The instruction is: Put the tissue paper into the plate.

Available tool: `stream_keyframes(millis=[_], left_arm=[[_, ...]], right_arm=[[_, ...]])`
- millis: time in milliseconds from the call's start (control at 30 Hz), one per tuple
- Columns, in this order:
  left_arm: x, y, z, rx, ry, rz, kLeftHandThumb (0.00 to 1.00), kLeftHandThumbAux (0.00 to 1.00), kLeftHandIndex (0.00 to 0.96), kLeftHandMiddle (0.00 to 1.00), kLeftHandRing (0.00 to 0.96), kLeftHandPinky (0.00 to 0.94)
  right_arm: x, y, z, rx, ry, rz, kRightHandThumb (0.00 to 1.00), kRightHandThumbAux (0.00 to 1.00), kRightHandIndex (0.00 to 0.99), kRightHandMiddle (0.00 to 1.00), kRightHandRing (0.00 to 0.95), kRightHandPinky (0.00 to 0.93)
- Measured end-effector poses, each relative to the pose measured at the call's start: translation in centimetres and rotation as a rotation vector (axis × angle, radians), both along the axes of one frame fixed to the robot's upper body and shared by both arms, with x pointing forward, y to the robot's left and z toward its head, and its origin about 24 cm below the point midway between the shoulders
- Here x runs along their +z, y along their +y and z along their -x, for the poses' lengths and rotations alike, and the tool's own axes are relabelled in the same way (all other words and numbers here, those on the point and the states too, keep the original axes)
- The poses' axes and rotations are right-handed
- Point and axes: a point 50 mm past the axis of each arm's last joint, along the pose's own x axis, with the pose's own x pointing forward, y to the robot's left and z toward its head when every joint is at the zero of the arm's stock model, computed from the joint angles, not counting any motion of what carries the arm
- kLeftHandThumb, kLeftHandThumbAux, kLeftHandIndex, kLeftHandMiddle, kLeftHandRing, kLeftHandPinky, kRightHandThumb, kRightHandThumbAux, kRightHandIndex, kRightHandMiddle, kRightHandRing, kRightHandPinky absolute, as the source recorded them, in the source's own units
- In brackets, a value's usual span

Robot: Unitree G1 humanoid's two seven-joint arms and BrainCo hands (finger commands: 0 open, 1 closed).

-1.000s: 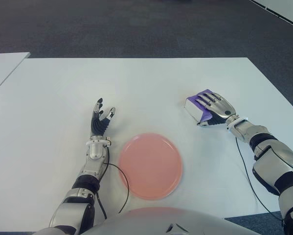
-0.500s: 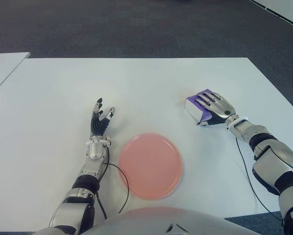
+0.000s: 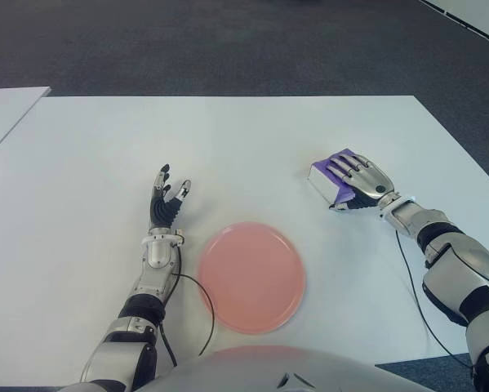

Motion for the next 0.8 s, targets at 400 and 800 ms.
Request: stream_keyframes(millis=[400,800], left_arm=[[-0.09,0.00,0.16,0.005,0.003,0.006,0.024,0.491,0.000,0.000,0.000,0.000],[-0.19,0.02,0.20,0.010,0.005,0.013,0.024,0.490,0.000,0.000,0.000,0.000]], right_arm=[[0.04,-0.28,0.11,-0.003,-0.008,0.004,0.610,0.270,0.000,0.000,0.000,0.000],[0.05,-0.44,0.13,-0.010,-0.020,0.014,0.601,0.284,0.000,0.000,0.000,0.000]])
